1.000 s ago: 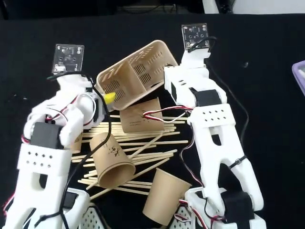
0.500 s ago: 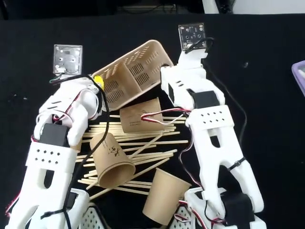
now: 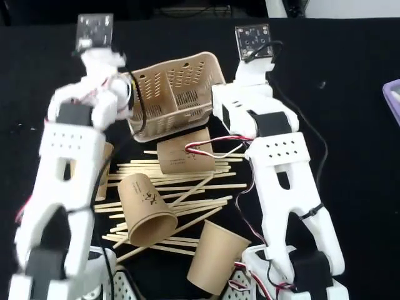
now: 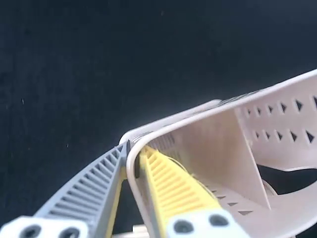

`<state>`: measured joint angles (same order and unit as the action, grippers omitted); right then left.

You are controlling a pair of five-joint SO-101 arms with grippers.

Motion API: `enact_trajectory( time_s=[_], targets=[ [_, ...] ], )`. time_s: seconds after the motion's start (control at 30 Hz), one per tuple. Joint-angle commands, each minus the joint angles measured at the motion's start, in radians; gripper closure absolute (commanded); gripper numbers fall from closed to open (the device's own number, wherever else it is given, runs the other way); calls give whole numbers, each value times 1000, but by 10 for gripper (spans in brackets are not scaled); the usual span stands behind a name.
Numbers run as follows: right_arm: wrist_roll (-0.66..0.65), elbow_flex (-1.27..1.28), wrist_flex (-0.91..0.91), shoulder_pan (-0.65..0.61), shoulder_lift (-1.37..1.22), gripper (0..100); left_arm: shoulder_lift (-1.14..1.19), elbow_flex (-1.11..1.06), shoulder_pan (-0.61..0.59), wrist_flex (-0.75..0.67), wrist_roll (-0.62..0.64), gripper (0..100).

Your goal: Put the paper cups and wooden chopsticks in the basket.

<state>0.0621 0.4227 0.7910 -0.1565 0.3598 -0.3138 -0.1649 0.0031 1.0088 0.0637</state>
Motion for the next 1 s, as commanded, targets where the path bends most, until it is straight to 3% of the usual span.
enact_trajectory(
  time_s=[0.0, 0.23, 0.37, 0.47, 0.57, 0.8, 0.97],
  targets=[
    [0, -90, 2, 21, 22, 987, 186, 371, -50, 204, -6, 970],
    [-63, -104, -66, 23, -50, 987, 445, 717, -50, 342, 0, 964],
    [-64, -125, -66, 18, -110, 970, 514, 906, -50, 470, 32, 800],
    [-64, -142, -64, 0, -122, 871, 526, 1018, -56, 534, 106, 688],
    [-64, -183, -64, -9, -124, 809, 523, 1121, -73, 554, 117, 705],
    [-66, -430, 106, -8, -124, 819, 529, 1348, -110, 729, 63, 711],
    [-66, -544, 250, -6, -120, 819, 523, 1334, -150, 752, 49, 711]
  ],
)
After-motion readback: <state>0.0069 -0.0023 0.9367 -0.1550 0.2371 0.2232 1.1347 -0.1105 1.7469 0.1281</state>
